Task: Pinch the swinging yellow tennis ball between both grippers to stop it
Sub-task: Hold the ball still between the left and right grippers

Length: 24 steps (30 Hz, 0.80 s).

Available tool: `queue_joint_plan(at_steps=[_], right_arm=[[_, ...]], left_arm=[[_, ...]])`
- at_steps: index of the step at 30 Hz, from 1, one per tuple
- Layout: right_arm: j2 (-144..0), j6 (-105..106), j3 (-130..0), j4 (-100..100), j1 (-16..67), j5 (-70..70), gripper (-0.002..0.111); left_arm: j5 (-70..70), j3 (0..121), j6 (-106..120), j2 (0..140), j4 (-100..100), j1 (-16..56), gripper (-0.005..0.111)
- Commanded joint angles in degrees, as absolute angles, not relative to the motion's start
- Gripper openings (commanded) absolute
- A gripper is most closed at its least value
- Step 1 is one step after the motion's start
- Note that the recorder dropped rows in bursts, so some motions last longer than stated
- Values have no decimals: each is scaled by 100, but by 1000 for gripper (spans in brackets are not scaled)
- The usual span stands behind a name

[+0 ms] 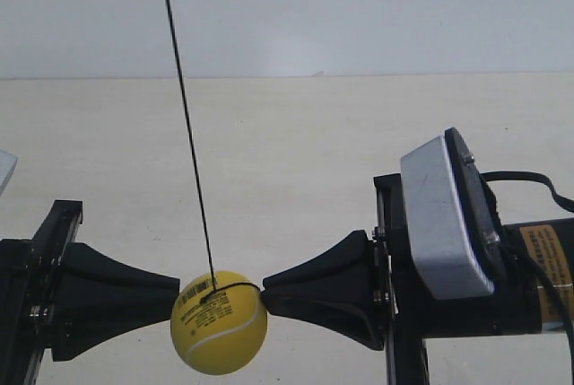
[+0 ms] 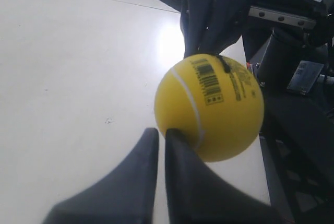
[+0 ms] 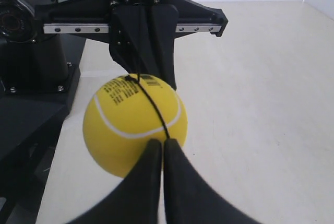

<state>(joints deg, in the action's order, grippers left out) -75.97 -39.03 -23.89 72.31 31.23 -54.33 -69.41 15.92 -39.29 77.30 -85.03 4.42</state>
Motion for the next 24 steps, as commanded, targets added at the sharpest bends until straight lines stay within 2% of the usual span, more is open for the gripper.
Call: queue_joint_plan(at_steps=[1,24], right_arm=[[-7599,-3870,-2412,7245,3128,-5485,0],[-7588,-3842,-2441,7245,3128,-5433,0]], left_arm=[[-6996,1608,-3894,7752,-8535,469,5],[-6996,1608,-3778,7752,-8499,469,5]])
